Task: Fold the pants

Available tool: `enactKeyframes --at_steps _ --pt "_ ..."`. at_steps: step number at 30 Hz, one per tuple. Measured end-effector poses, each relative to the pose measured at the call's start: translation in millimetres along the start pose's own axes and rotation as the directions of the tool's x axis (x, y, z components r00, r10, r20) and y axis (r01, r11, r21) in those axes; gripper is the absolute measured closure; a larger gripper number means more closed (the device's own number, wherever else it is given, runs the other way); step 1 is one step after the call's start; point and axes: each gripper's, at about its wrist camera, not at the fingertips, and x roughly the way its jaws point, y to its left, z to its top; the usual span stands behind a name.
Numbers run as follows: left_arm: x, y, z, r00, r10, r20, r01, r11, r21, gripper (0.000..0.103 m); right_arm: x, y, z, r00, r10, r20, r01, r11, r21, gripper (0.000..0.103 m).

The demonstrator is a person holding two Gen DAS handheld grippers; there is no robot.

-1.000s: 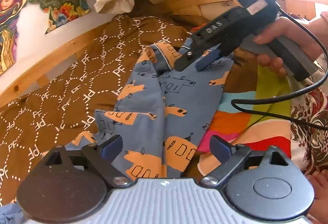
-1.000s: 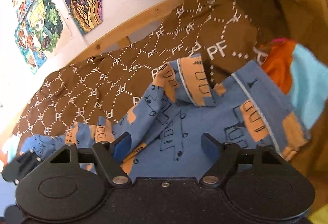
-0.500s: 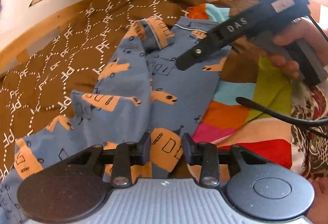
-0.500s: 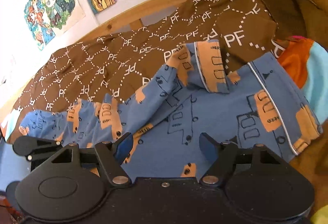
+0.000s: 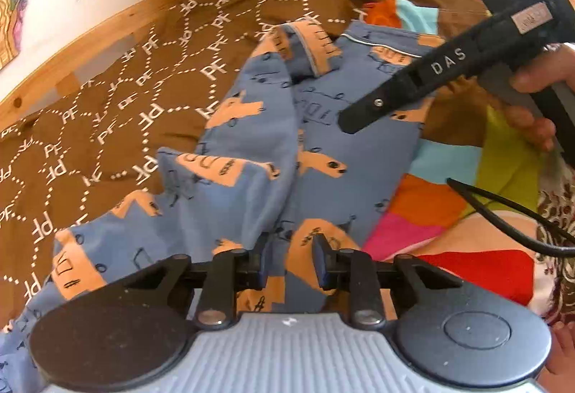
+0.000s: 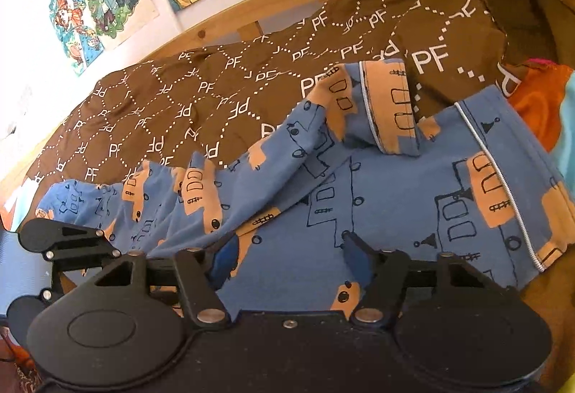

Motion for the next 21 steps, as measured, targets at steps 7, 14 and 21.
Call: enactKeyframes --at_steps 7,14,21 --pt "3.9 2.5 1.8 0.999 0.036 -0.033 -0.035 0.999 0.016 0.102 7.9 -2.6 2.8 1.0 0.009 -0.016 -0.009 0.999 0.043 0.05" --pt "-5.4 24.4 10.7 0.998 -0.048 -0.035 0.042 0.988 -0.15 0.103 28.7 -7.8 18.6 1.0 0.009 -0.02 -0.007 0.991 0.131 0.062" --pt "-30.6 41.8 23.2 0.997 -0.074 0.011 0.075 0.972 -0.222 0.103 51.8 -32.5 32.1 0.999 0.035 0.016 -0.038 0.905 0.424 0.064"
